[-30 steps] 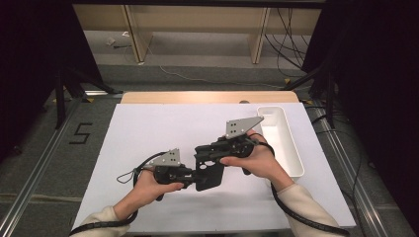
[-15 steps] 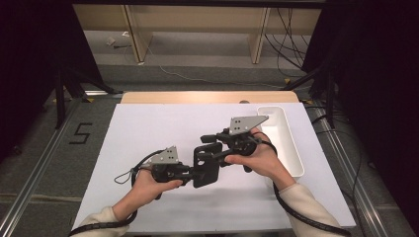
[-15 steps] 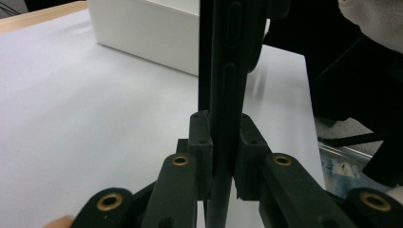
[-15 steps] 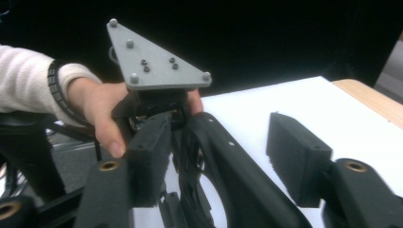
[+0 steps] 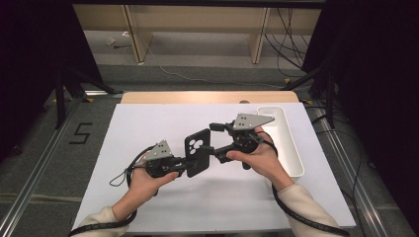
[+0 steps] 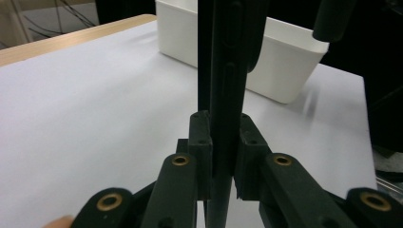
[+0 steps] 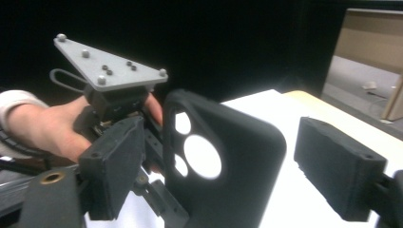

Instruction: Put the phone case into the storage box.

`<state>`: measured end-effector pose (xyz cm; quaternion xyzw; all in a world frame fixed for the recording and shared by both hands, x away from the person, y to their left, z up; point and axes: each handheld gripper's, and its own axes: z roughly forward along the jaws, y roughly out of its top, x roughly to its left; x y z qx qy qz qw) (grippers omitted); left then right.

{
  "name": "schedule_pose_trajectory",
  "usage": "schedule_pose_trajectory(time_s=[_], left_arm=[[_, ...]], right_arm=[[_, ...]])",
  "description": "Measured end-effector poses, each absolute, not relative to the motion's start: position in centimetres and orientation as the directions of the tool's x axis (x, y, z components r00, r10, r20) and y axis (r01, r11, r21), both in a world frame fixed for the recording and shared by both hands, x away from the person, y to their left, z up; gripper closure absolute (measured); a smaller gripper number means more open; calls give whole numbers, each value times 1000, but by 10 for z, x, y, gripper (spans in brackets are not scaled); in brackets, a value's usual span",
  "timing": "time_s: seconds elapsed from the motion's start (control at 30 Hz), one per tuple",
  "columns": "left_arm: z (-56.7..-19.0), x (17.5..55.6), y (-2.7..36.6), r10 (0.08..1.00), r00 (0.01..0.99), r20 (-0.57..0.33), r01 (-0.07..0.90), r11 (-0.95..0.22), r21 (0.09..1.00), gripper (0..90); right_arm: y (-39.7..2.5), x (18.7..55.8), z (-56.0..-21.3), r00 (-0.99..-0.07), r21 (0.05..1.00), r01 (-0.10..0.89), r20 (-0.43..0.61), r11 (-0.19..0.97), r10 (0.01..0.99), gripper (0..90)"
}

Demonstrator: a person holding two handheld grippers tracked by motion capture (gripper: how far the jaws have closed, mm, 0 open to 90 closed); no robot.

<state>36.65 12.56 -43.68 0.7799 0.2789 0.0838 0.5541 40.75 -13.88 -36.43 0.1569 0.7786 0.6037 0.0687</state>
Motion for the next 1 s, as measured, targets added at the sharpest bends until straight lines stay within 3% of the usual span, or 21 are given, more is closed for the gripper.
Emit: schedule_pose_trajectory(time_s=[0.27, 0.53, 1.0], left_arm=[[-436, 368, 129, 601, 780, -175, 361, -203, 910, 797], [-437, 371, 124, 653, 737, -175, 381, -188, 905, 797], [-435, 373, 106, 669, 728, -149, 376, -208, 903, 797]], right_arm=[[-141, 409, -368, -905, 968, 168, 76, 188, 418, 118], [-136, 407, -374, -860, 966, 173, 54, 191, 507, 5], [-120, 397, -384, -782, 974, 178, 51, 143, 622, 4]])
